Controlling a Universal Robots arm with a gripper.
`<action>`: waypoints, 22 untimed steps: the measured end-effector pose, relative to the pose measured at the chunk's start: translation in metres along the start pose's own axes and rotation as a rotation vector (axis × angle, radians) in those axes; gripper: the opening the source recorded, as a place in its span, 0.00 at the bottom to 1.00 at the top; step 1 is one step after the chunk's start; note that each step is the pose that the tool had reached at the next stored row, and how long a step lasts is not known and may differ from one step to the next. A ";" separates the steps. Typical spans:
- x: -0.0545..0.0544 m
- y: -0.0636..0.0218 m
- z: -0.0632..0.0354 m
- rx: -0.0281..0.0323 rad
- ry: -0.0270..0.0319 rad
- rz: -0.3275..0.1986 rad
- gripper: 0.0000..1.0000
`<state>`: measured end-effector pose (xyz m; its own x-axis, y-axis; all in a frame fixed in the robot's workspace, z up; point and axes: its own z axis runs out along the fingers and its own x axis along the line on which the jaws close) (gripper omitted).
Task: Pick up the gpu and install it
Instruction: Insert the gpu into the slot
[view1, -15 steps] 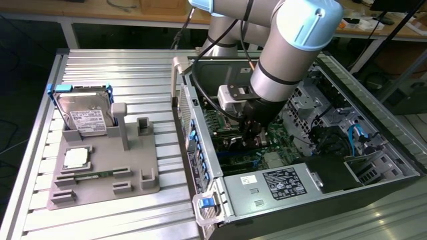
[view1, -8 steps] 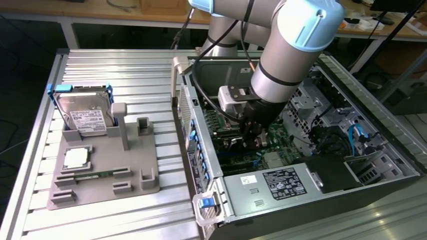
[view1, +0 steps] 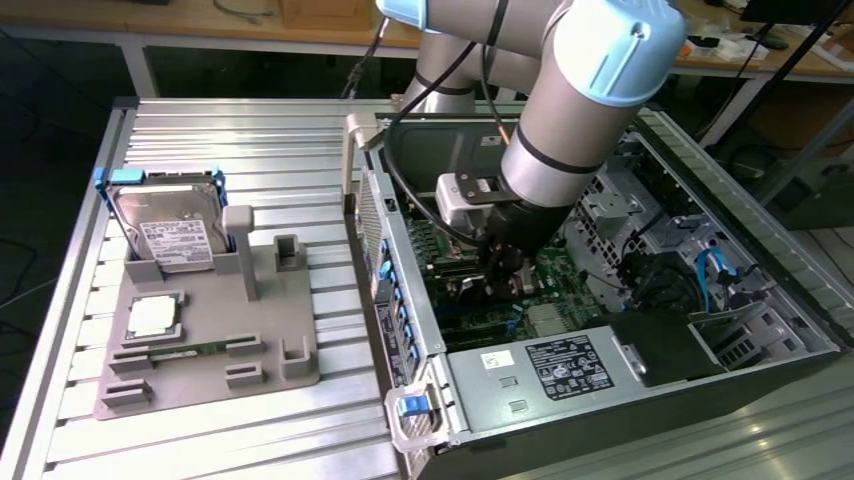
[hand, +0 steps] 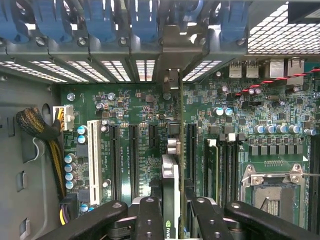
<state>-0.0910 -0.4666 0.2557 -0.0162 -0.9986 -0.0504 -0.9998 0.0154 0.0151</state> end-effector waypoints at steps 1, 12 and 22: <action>0.000 0.0000 0.0001 0.0000 0.0000 0.000 0.27; 0.000 0.0016 0.0003 0.0002 -0.0004 0.000 0.27; 0.000 0.0034 0.0060 0.0001 -0.0025 0.000 0.27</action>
<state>-0.0945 -0.4666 0.2498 -0.0163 -0.9985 -0.0529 -0.9998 0.0155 0.0151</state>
